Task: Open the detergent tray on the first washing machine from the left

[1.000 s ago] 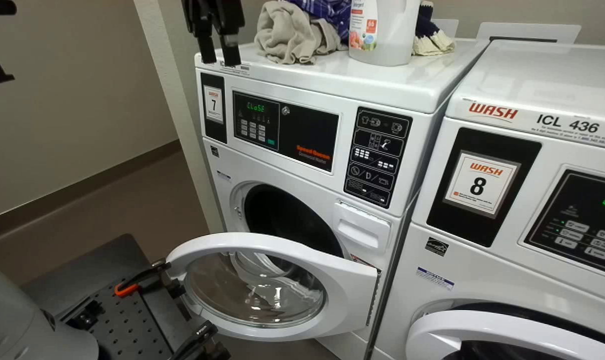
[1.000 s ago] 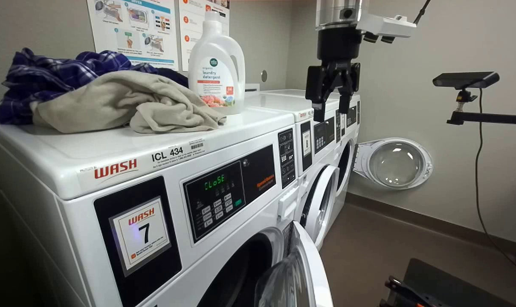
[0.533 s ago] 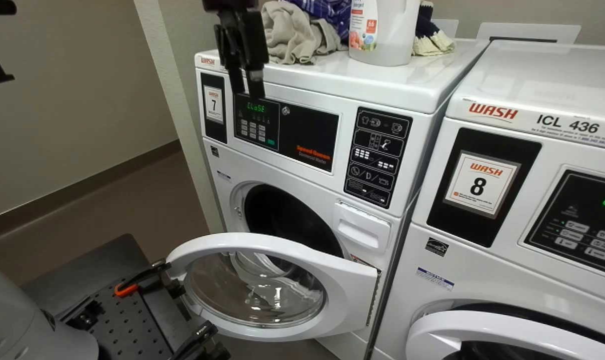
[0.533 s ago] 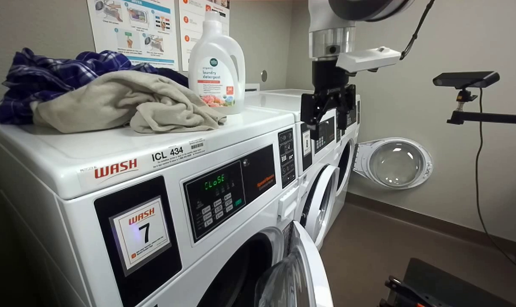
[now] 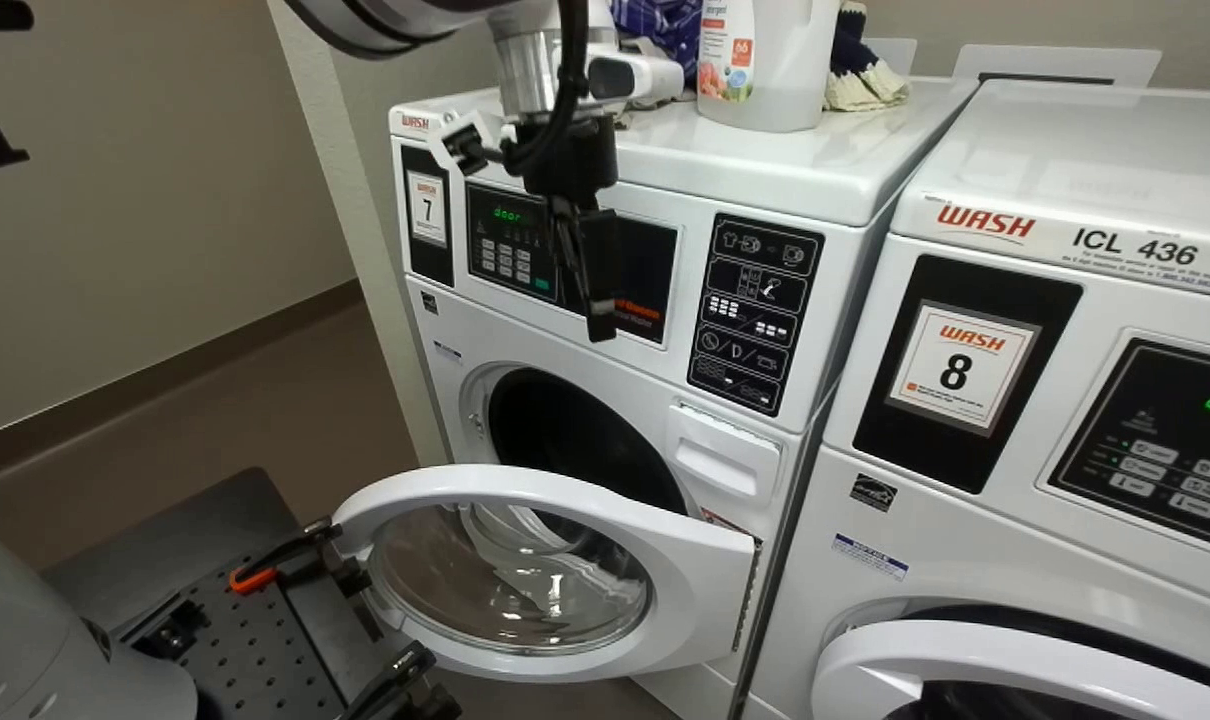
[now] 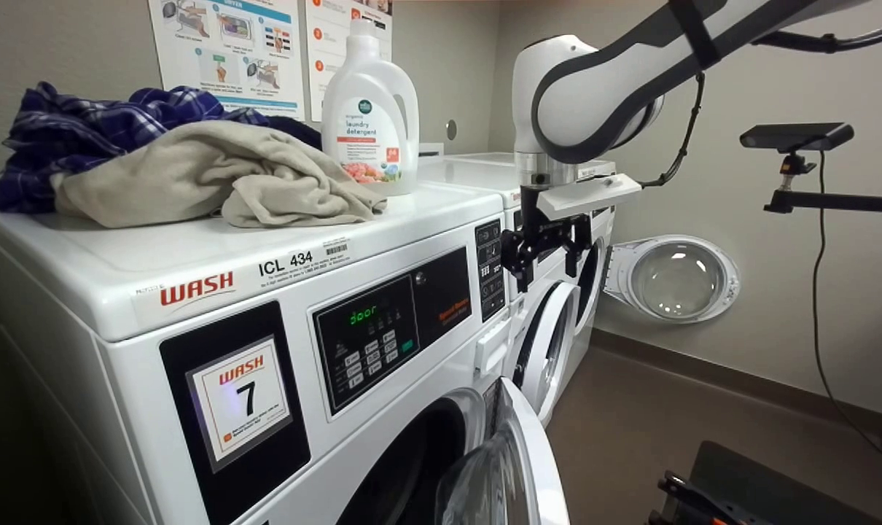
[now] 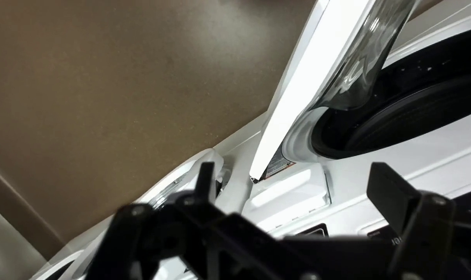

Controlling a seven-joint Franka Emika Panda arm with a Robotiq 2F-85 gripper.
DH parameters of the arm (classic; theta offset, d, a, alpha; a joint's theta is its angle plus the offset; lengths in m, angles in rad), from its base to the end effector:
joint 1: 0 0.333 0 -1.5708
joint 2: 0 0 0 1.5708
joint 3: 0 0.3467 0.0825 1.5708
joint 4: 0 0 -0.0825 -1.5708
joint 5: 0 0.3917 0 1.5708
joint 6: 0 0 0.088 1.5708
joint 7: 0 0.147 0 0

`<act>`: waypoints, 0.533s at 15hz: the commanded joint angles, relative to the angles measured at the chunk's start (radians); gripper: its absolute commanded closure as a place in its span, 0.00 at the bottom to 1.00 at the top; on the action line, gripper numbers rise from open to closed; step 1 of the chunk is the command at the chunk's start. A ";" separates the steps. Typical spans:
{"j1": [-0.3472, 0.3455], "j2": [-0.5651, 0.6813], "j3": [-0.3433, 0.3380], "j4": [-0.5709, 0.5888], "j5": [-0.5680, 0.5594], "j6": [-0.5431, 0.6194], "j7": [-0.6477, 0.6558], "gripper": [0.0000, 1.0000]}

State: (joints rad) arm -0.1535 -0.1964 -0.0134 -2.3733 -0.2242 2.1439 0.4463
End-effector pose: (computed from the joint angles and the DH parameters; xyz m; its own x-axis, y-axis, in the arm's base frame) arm 0.4571 -0.0941 0.3855 0.8843 -0.4653 0.0382 -0.4641 -0.8670 0.1814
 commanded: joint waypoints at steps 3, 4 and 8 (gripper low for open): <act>-0.007 0.029 -0.042 -0.074 0.035 0.144 0.074 0.00; -0.010 0.023 -0.052 -0.094 0.041 0.171 0.083 0.00; -0.046 -0.016 -0.091 -0.185 0.032 0.295 0.103 0.00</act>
State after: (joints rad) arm -0.1716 -0.1538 -0.0857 -2.4751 -0.1976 2.3588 0.5204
